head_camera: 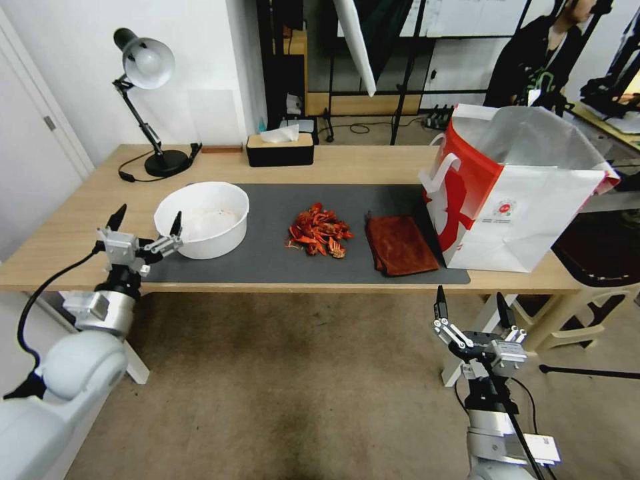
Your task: Sweep shrimp from table into container with towel, then put container into takeout bag.
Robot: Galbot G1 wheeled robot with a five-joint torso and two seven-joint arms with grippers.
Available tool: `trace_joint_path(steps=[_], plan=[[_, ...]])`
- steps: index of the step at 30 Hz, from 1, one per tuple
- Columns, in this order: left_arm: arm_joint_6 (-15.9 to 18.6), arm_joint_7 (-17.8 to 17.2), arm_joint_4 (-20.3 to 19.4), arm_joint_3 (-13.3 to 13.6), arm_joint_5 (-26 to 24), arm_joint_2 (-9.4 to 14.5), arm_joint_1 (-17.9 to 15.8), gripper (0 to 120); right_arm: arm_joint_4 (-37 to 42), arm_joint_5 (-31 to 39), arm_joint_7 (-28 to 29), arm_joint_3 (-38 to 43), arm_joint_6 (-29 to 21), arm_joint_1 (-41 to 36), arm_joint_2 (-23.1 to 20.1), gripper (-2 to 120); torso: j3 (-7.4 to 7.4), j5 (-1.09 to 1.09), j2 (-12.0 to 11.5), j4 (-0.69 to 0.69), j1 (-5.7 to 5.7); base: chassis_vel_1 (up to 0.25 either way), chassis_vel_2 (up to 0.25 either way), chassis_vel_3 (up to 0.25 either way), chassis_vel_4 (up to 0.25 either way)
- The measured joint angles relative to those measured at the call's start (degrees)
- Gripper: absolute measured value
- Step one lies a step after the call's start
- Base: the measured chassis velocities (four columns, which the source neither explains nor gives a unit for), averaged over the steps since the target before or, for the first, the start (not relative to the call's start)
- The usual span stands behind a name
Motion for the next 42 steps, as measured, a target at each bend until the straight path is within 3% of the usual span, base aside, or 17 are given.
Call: trace_joint_path(steps=[4,5,7,10,11,17,27,30,33,42], plan=[[-1.78,2.75,2.68,0.1,0.37,2.89,-1.1,100,-0.09,0.05,-0.01,-0.04,0.31,0.01,0.22,100,0.0,0.0,0.0,0.01,0.0,0.0,0.0,0.0,0.0],[-3.06,4.97,4.4,-0.05,0.48,5.43,-1.69,100,-0.16,0.13,-0.01,-0.05,0.72,-0.09,0.38,100,0.0,0.0,0.0,0.01,0.0,0.0,0.0,0.0,0.0],[-3.53,5.74,4.87,-0.15,0.51,6.34,-1.89,100,-0.21,0.14,-0.01,-0.05,0.9,-0.12,0.41,100,0.0,0.01,0.0,0.01,0.0,0.0,0.0,0.0,0.0],[-6.17,9.21,6.86,-0.51,1.22,10.59,-2.15,100,-0.55,0.25,-0.01,-0.06,1.55,-0.22,0.54,100,0.0,0.0,0.0,0.0,0.01,0.0,0.0,0.0,0.0],[-6.17,9.21,6.86,-0.51,1.22,10.59,-2.15,100,-0.55,0.25,-0.01,-0.06,1.55,-0.22,0.54,100,0.0,0.0,0.0,0.0,0.01,0.0,0.0,0.0,0.0],[-8.63,12.48,9.84,-0.53,4.78,16.3,-1.3,100,-0.68,1.1,0.01,-0.34,1.54,0.36,0.47,100,0.0,0.01,0.0,0.0,0.0,0.0,0.0,0.0,0.0],[-9.14,16.33,13.37,-0.44,9.76,19.26,-1.47,100,-0.94,2.15,0.03,-0.64,1.25,0.97,0.23,100,0.0,0.0,0.0,0.01,0.0,0.0,0.0,0.0,0.0],[-9.15,18.37,14.08,-0.43,11.86,19.99,-1.65,100,-1.08,2.63,0.03,-0.72,1.18,1.15,0.1,100,0.0,0.01,0.0,0.01,0.0,0.0,0.0,0.0,0.0],[-9.97,22.6,15.37,-0.32,16.36,20.61,-2.31,100,-1.2,3.86,0.1,-0.7,0.6,1.63,-0.36,100,0.0,0.0,0.0,0.0,0.0,0.0,0.0,0.0,0.0],[-11.11,27.77,17.06,0.36,22.17,23.03,-3.53,100,-1.13,5.52,0.25,-0.65,-0.27,2.19,-0.82,100,0.0,0.02,0.0,0.01,0.0,0.0,0.0,0.0,0.0]])
